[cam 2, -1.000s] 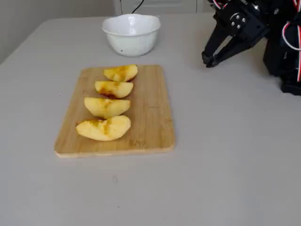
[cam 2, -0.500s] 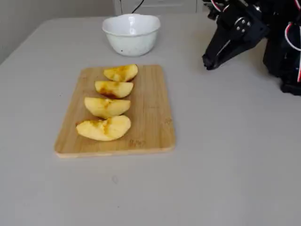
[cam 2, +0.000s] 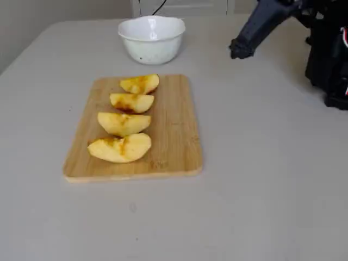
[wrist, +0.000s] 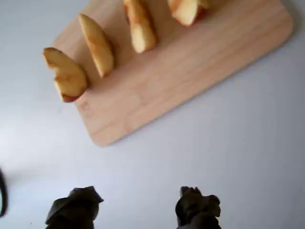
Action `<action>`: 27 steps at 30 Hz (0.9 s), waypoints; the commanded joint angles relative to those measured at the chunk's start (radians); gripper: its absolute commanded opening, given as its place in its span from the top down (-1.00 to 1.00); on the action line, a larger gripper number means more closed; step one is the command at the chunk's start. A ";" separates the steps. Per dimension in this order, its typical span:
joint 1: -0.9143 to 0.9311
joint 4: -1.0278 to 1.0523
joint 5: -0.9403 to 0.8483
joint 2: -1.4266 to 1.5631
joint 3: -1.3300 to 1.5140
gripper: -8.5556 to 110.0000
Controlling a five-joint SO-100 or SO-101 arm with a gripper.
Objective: Pick up the third from the right apple slice from the cutting board and place it into the bowl
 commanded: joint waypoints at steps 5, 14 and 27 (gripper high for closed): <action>-0.005 0.112 -0.043 -0.681 -0.673 0.37; 0.018 0.189 -0.018 -1.152 -1.200 0.38; 0.029 0.476 0.003 -1.827 -2.075 0.38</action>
